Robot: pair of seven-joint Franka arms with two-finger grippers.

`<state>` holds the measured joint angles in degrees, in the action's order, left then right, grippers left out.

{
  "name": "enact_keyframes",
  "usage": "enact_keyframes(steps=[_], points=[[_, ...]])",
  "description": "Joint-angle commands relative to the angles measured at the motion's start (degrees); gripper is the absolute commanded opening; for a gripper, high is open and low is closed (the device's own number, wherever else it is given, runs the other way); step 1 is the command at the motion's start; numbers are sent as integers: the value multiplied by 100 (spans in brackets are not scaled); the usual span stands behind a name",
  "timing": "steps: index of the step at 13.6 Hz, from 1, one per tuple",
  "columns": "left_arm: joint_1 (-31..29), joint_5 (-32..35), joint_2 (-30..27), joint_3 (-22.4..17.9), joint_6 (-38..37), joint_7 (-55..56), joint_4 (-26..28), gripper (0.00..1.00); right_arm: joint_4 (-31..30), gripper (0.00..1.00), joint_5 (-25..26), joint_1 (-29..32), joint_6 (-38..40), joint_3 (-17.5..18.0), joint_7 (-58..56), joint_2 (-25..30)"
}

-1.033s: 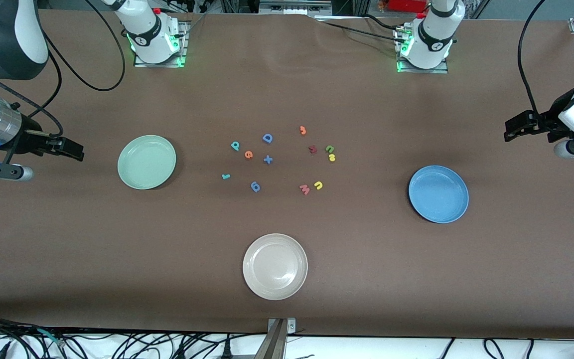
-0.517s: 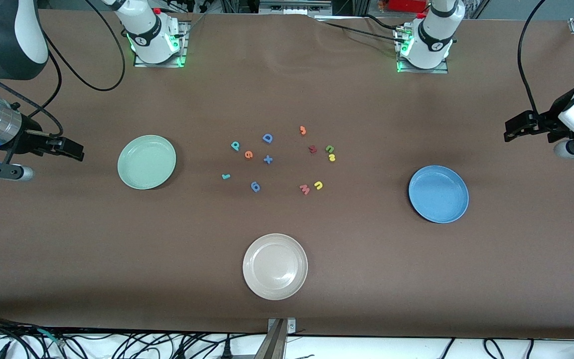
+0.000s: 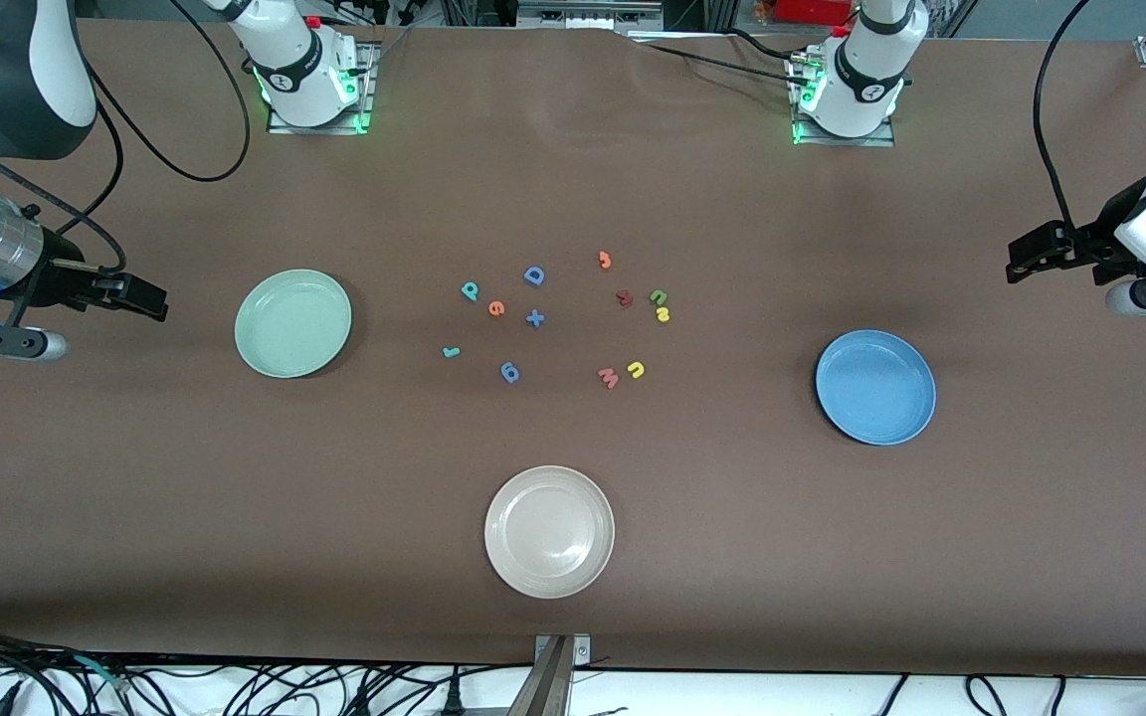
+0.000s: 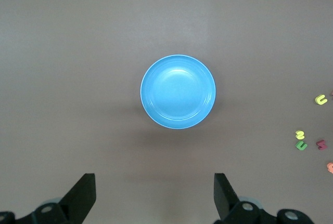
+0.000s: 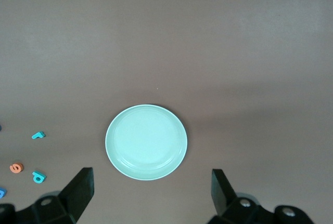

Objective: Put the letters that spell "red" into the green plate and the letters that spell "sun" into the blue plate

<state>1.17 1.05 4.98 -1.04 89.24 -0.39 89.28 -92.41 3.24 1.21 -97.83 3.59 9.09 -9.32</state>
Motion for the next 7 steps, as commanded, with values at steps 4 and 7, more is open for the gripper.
enact_keyframes(steps=[4, 7], points=[[-11, -167, 29, -10, 49, -137, -60, 100, 56, 100, -87, -33, 98, -25, -30, 18], [-2, -167, 47, -10, 49, -137, -60, 100, 56, 100, -87, -33, 98, -25, -30, 18]])
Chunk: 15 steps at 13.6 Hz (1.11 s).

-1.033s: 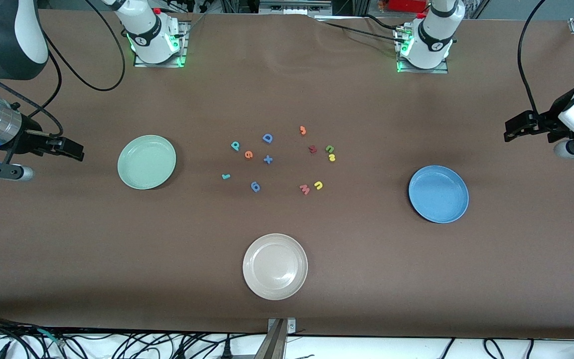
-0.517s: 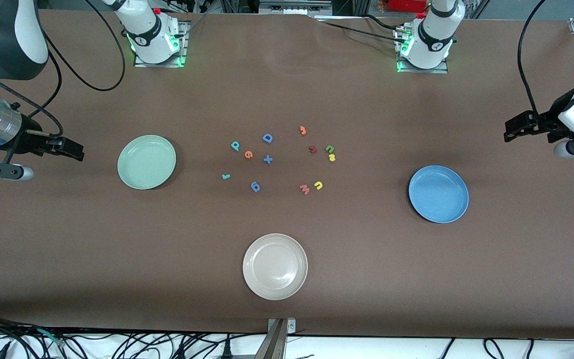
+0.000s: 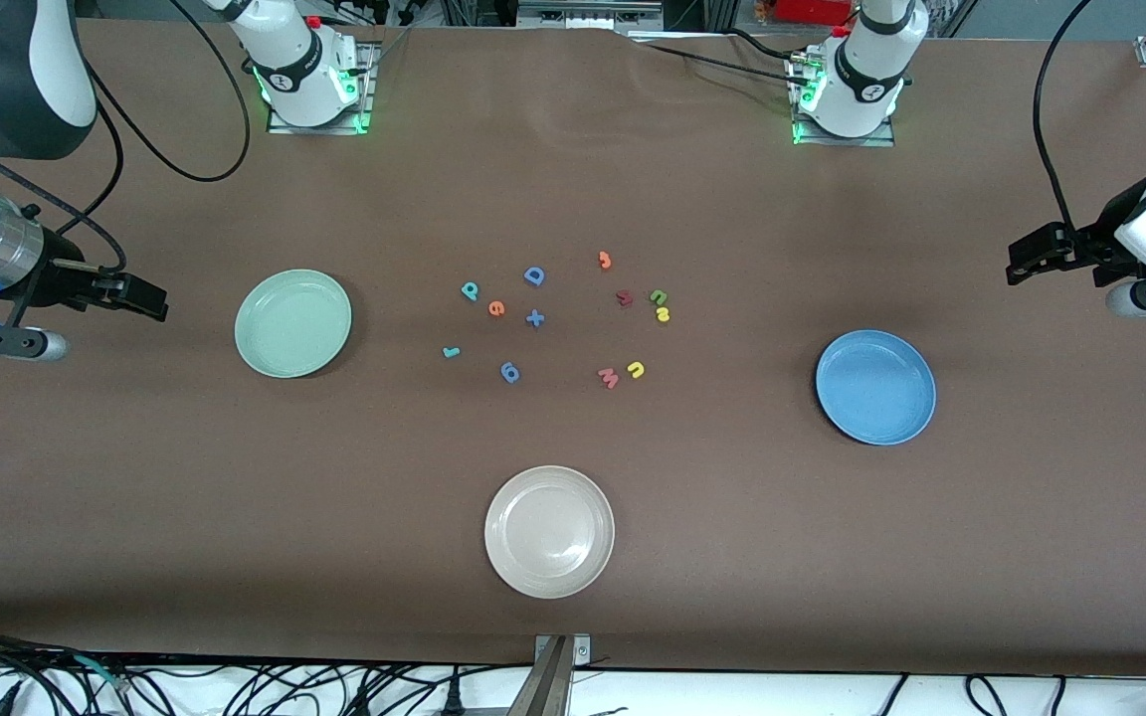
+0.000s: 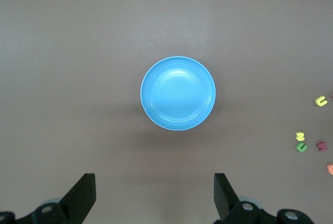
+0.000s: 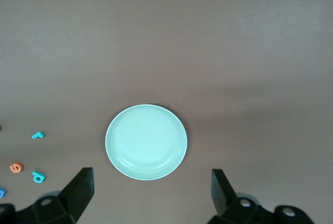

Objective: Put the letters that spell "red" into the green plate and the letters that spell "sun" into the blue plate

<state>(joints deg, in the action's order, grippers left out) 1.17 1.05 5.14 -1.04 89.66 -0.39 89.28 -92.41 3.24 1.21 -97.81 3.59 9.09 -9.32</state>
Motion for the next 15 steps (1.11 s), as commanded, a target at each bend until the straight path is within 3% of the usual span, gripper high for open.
enact_keyframes(steps=[1, 15], points=[[-11, -167, 31, -19, 8, -137, -60, 100, 56, 100, -87, -33, 95, -25, -30, 18], [-73, -158, 83, -19, 114, -137, -113, 100, 48, 100, -96, -33, 139, -25, -21, 18]])
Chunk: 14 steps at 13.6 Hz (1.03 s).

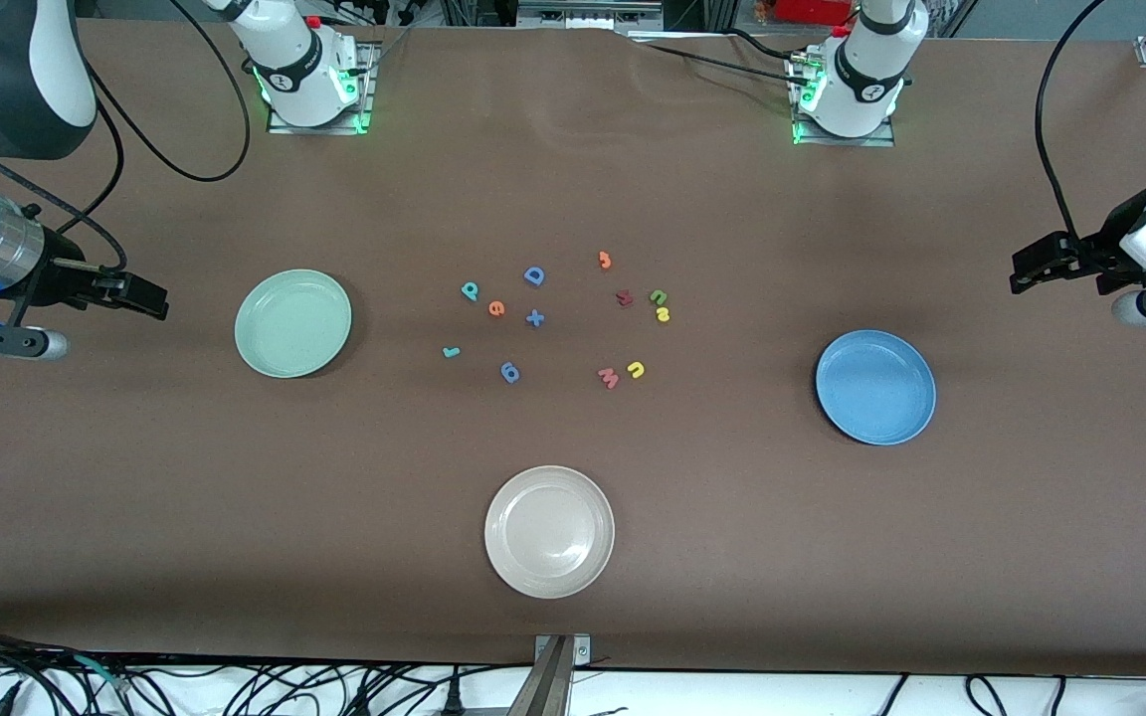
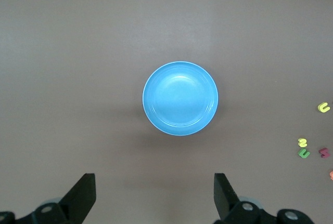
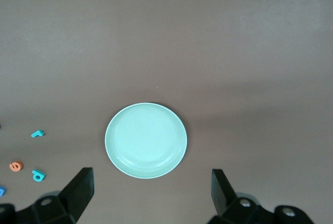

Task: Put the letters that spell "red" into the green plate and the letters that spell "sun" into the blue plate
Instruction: 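Move the left gripper over the scattered foam letters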

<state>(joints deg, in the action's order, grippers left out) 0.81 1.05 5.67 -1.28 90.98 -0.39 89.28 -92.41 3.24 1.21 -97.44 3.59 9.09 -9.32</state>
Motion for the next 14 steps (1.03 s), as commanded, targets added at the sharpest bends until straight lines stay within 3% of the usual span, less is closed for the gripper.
enact_keyframes(steps=[1, 5, 11, 14], points=[[-29, -167, 31, -4, -19, -137, -112, 100, 56, 100, -96, -33, 128, -25, -21, 18], [111, -193, 31, 5, 24, -119, 106, 100, 56, 100, -87, -33, 137, -25, -30, 18], [936, -860, 40, 48, 673, 134, 1116, 100, 56, 100, -87, -33, 137, -25, -30, 18], [1237, -852, 57, 661, 1708, 1483, 1810, 100, 56, 100, -87, -33, 146, -25, -30, 18]])
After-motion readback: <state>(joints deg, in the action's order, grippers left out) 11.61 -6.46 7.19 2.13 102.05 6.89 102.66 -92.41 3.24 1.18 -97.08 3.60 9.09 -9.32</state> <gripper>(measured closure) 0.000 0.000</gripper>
